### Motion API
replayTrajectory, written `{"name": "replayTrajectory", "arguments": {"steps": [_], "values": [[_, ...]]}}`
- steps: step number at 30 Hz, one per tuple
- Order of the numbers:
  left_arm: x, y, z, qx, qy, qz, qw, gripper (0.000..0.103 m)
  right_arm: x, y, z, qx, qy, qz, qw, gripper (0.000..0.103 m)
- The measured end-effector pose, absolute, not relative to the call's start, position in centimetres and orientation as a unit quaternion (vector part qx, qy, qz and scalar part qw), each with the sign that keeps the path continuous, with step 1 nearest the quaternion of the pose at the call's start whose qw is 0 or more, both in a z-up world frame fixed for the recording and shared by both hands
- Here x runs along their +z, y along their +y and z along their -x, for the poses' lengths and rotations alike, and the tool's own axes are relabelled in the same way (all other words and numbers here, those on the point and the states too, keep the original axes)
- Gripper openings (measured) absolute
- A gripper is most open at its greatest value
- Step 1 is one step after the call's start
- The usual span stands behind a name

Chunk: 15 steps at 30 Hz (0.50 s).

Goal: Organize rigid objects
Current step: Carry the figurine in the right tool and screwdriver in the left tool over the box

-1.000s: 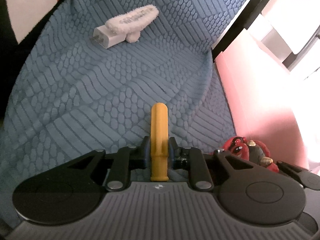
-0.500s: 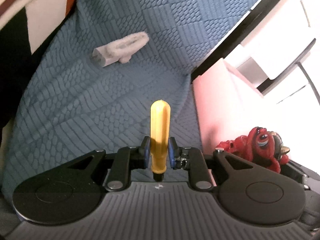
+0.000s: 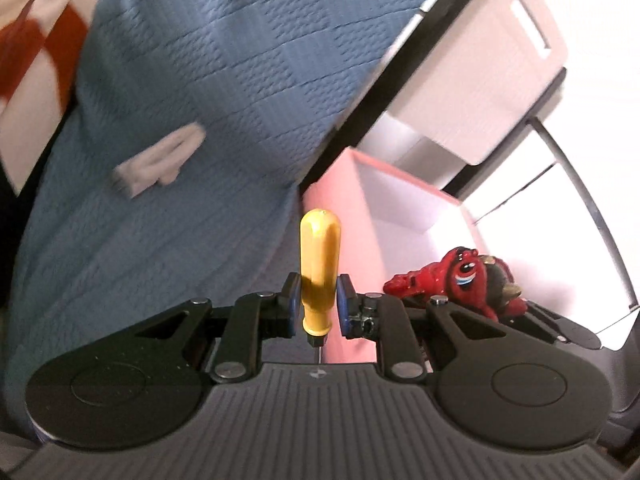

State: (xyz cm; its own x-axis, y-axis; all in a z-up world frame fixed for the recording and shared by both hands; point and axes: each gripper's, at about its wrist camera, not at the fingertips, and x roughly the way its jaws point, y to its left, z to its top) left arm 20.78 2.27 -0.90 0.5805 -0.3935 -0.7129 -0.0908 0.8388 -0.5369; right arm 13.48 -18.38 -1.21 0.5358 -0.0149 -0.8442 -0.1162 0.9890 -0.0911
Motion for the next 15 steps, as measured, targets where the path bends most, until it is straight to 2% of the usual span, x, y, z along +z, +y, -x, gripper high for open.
{"name": "replayTrajectory", "arguments": {"steps": [7,15], "values": [[1.8,-2.4,-22.8,-0.132,0.450,0.253,0.846,0.022,1.4,-21.3,-13.5,0.015,0.463,0.071,0.883,0.060],[1.7,-8.3,-26.3,-0.163,0.477,0.244,0.829,0.022,2.8,-26.6,-12.8,-0.021,0.457,0.070,0.886,0.060]]}}
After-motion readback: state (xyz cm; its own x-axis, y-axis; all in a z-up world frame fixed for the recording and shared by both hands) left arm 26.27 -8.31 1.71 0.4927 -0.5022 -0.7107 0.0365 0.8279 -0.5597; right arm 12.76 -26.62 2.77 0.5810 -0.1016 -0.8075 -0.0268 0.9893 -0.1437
